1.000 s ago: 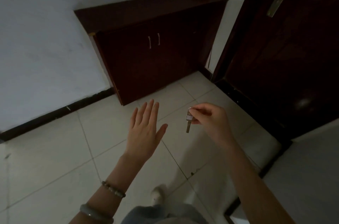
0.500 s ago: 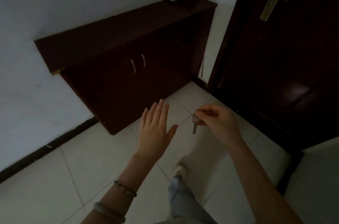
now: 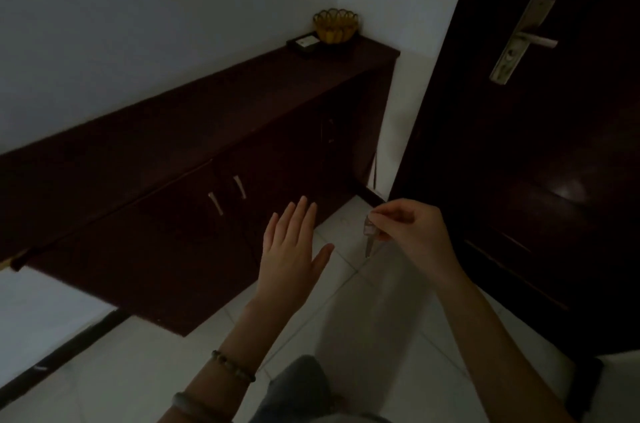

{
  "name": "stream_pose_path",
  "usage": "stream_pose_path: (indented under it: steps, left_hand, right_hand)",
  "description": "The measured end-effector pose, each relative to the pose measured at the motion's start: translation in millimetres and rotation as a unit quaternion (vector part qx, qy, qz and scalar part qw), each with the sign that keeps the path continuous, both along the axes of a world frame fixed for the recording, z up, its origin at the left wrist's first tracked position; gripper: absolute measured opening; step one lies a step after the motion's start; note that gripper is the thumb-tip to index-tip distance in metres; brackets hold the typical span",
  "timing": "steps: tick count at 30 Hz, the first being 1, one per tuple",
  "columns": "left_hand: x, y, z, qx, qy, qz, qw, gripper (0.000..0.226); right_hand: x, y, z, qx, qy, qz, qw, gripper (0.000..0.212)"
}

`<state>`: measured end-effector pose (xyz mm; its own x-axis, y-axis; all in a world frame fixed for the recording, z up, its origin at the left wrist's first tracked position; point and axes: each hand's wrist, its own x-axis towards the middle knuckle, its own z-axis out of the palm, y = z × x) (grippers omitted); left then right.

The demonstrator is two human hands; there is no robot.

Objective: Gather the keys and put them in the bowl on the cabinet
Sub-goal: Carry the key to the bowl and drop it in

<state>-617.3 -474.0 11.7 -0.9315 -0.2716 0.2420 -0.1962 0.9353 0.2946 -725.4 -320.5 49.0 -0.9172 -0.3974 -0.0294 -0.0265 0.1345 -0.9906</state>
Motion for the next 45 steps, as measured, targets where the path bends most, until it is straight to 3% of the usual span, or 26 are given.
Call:
stream_pose_path:
  steps: [19, 26, 33, 45]
  left_hand:
    - [-349.7, -158.1, 13.0, -0.029, 0.06, -0.062, 0.996, 0.062]
    - [-445.1, -193.3, 13.2, -0.052, 0.024, -0.076, 0.995, 0.068]
    - [-549.2, -233.5, 7.9, -0.073, 0.016, -0.012, 0.997, 0.068]
    - [-694.1, -268.2, 9.2, -0.071, 0.032, 0.123, 0.989, 0.065]
  right_hand:
    - [-322.2, -144.8, 11.9, -0.015, 0.019, -0.077, 0.997, 0.021]
    - [-424.0, -177.1, 9.4, -0.031, 0.016, -0.106, 0.994, 0.021]
    - [-542.4, -219.9, 7.5, -0.05, 0.03, -0.041, 0.997, 0.027]
    - [-738.3, -297.6, 24.2, -0.057, 0.033, 0.087, 0.994, 0.012]
